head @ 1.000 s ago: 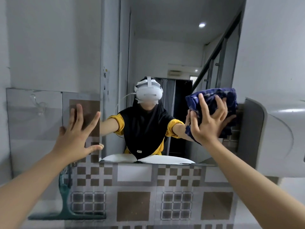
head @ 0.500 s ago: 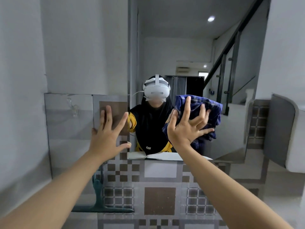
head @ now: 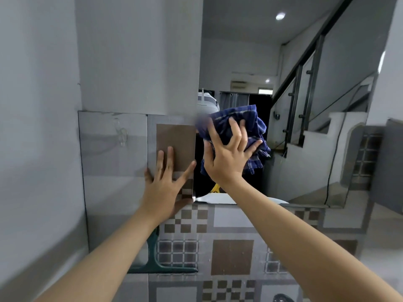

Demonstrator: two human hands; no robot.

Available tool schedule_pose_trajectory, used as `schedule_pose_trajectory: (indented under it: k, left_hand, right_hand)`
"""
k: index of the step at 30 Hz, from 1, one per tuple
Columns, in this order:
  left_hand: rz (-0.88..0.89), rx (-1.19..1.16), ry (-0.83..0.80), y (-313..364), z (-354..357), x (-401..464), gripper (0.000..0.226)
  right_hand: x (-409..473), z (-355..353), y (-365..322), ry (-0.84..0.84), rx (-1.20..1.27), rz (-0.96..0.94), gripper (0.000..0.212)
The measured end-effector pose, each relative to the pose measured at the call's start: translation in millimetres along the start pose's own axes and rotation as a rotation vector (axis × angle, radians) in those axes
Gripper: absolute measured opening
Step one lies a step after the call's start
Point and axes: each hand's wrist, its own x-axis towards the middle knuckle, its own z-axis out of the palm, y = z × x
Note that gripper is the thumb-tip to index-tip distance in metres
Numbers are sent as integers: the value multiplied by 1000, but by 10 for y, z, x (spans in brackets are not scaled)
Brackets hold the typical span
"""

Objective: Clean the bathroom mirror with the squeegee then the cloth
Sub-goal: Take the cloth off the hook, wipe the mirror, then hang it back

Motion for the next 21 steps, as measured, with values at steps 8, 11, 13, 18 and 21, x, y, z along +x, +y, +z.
schedule_pose_trajectory:
  k: [8, 11, 13, 18, 21]
  left_hand:
    - [13, 9, 25, -35, 41, -38, 90]
    - [12, 19, 27, -37, 38, -47, 90]
    - [13, 30, 30, -32, 31, -49, 89]
    - [5, 69, 39, -42, 41, -44, 93]
    - [8, 81, 46, -26, 48, -39, 95]
  right_hand:
    - [-71, -89, 373, -35, -29, -402, 42]
    - [-100, -155, 621, -29, -54, -433, 43]
    - [-121, -202, 797, -4, -65, -400, 43]
    - [-163, -350, 1308, 58, -109, -318, 42]
    - [-157, -463, 1597, 71, -118, -284, 40]
